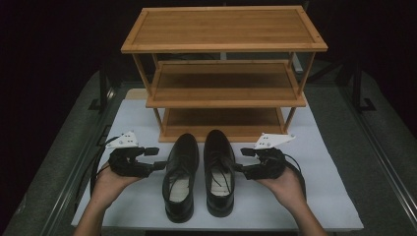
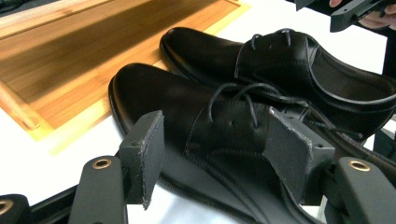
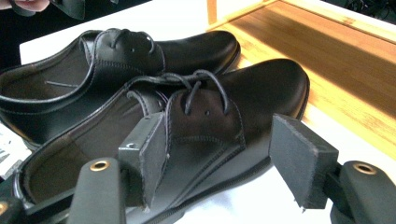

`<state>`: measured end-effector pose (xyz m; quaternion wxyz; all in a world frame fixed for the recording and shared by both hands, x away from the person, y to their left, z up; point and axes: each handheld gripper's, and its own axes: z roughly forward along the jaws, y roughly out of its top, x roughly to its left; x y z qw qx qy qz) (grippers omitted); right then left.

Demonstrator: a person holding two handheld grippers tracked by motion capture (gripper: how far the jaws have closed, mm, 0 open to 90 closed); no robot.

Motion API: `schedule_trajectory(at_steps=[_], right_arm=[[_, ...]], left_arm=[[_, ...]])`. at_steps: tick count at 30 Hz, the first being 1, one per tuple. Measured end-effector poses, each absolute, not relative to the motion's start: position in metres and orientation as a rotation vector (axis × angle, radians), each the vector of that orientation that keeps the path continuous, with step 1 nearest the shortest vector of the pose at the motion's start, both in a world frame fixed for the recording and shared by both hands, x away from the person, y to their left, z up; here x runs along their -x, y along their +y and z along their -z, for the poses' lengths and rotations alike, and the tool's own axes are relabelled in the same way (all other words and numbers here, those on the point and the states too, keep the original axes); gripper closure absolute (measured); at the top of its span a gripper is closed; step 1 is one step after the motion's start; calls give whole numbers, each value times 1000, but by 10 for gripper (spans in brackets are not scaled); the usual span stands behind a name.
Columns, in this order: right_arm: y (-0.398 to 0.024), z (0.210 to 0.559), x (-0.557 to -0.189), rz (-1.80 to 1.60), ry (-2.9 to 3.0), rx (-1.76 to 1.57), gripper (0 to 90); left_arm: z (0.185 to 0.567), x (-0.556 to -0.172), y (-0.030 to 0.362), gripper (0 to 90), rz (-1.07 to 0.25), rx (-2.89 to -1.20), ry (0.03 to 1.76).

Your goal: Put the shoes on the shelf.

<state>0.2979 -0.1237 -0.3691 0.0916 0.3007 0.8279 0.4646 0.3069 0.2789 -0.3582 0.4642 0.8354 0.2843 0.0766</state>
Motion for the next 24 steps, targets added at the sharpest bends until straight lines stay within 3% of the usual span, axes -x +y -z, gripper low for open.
schedule_trajectory(at_steps=[24], right_arm=[[-94,375,-311,-1400,2506,-872,354]], left_arm=[[372,-306,253,374,-114,-2092,633]])
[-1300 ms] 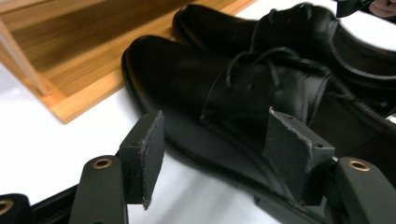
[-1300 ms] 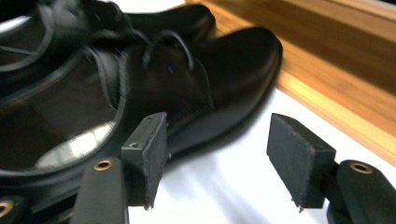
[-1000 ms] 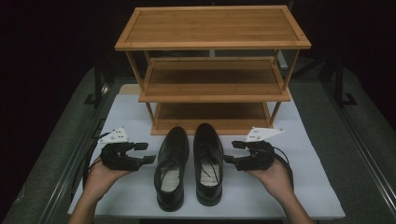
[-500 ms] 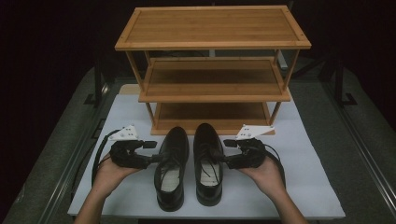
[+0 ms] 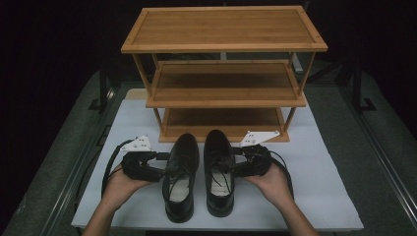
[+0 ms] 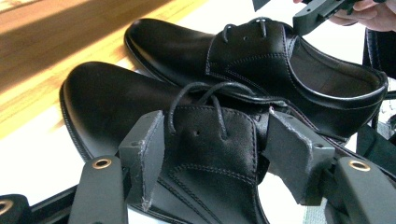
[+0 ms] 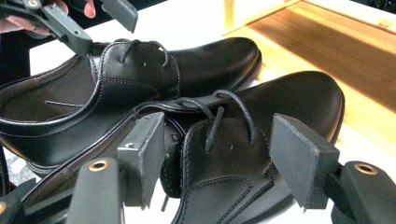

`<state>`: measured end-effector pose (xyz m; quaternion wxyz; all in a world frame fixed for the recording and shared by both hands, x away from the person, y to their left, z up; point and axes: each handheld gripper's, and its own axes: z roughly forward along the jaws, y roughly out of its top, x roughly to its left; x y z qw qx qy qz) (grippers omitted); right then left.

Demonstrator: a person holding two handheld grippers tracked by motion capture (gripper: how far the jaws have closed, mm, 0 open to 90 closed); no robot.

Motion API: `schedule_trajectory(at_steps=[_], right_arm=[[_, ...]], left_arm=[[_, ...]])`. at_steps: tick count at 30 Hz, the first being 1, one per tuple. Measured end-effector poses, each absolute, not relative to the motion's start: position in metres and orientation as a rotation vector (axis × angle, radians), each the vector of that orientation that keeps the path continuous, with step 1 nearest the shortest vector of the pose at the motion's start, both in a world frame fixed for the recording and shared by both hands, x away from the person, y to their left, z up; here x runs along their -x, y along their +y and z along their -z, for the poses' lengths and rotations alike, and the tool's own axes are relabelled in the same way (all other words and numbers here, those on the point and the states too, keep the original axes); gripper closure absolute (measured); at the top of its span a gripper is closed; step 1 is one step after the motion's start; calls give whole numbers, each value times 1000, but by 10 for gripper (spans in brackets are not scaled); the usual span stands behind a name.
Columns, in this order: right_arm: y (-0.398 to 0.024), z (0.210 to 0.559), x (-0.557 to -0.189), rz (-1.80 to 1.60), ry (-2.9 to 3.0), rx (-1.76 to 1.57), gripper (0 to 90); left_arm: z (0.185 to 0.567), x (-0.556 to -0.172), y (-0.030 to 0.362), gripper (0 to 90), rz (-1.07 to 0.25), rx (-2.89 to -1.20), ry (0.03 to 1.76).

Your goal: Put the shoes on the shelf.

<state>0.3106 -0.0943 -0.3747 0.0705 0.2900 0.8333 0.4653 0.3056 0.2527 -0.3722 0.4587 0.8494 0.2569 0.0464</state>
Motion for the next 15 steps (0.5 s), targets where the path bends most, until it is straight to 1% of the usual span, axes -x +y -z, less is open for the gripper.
schedule_trajectory(at_steps=[13,15], right_arm=[[-91,391,-314,-1345,2553,-895,355],[-91,392,-314,-1351,2554,-896,359]], left_arm=[[382,-305,246,378,-109,-2132,628],[383,-305,247,395,-121,-2142,624]])
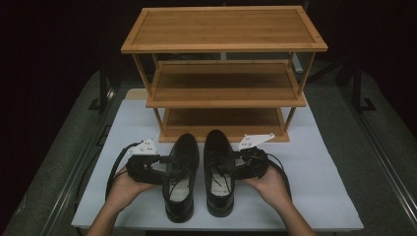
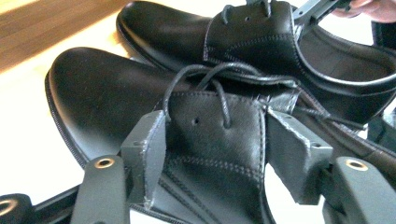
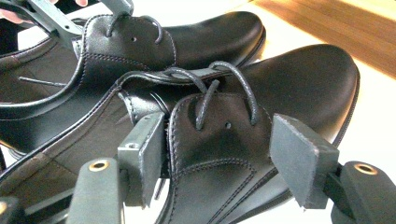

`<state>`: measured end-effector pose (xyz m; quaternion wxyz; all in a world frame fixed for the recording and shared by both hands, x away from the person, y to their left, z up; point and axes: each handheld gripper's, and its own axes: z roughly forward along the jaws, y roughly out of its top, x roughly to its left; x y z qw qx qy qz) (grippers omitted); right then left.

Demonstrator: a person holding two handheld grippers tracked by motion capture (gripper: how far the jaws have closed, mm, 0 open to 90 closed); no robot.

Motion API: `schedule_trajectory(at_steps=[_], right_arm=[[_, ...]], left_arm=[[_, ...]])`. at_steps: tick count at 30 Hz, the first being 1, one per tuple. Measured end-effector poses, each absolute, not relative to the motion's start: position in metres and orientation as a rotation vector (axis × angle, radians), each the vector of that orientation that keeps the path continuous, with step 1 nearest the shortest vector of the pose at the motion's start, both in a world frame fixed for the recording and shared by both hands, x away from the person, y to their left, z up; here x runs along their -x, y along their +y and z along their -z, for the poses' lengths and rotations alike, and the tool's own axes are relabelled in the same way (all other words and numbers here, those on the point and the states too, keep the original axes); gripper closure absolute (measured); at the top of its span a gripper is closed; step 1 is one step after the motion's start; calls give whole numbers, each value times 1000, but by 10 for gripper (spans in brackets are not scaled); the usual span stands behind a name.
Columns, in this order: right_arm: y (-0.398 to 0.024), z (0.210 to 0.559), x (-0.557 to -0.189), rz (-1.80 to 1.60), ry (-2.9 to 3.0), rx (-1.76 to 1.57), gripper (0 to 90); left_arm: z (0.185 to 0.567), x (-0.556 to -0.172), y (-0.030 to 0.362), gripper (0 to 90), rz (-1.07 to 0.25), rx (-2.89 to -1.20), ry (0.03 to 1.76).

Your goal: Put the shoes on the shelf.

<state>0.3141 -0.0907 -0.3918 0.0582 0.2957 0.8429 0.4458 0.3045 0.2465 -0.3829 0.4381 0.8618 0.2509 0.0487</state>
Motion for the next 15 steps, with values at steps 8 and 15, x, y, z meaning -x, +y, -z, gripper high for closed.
schedule_trajectory(at_steps=[8,15], right_arm=[[-92,394,-312,-1374,2569,-858,545],[-93,389,-306,-1365,2560,-803,736]], left_arm=[[381,-301,249,585,-136,-2142,585],[378,-299,254,736,-127,-2130,568]])
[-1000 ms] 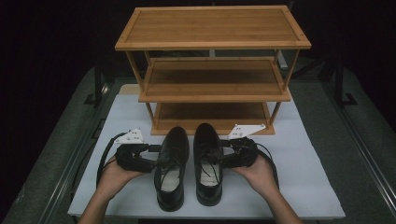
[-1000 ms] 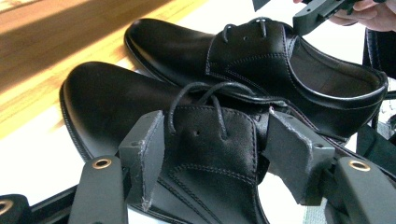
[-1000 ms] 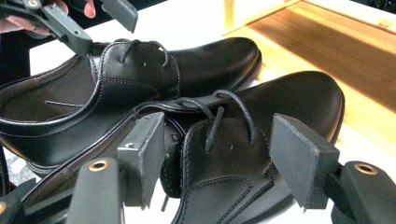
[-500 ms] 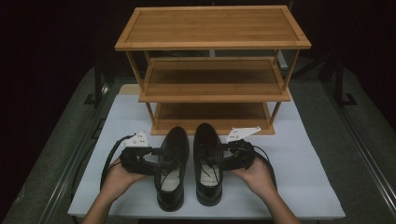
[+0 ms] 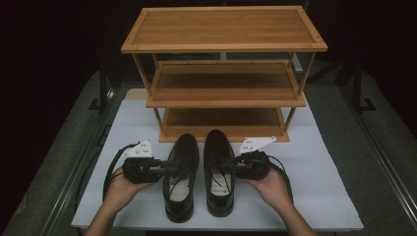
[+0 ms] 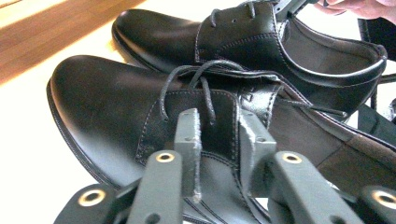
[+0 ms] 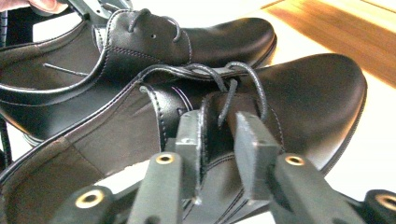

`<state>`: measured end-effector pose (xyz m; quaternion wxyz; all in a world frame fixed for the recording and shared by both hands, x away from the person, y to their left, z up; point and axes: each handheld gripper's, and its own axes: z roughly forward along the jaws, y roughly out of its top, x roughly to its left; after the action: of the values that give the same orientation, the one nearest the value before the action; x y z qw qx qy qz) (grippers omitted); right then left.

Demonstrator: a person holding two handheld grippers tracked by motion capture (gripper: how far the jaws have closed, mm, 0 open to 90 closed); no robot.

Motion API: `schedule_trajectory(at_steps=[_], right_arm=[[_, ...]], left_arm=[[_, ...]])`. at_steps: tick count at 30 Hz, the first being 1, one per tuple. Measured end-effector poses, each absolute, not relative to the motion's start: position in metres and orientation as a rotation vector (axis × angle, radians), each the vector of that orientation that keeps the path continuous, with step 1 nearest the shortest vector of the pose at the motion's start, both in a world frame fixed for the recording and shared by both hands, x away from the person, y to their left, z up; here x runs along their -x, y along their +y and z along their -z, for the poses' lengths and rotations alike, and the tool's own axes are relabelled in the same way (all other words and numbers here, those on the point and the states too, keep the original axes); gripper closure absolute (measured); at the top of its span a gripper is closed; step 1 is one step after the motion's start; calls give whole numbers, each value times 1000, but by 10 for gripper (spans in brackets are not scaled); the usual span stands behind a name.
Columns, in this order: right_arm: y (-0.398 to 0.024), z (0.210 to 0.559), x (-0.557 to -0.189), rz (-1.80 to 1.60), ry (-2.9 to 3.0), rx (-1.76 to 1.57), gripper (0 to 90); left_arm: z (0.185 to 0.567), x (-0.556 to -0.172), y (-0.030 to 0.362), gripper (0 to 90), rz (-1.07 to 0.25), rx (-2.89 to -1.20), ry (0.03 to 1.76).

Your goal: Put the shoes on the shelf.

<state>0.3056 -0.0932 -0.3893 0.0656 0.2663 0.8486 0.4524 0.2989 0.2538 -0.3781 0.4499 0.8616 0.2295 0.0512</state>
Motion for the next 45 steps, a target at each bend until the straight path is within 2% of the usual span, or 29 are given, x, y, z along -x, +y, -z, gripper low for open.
schedule_trajectory(at_steps=[7,14,31,45], right_arm=[[-99,387,-305,-1346,2530,-808,828],[-108,387,-305,-1344,2498,-828,859],[-137,380,-306,-1323,2423,-898,869],[-177,367,-323,-1321,2332,-974,869]], left_arm=[[376,-300,263,833,-169,-2113,602],[375,-299,267,864,-198,-2111,605],[364,-301,276,874,-285,-2061,656],[355,-329,244,873,-302,-2010,644]])
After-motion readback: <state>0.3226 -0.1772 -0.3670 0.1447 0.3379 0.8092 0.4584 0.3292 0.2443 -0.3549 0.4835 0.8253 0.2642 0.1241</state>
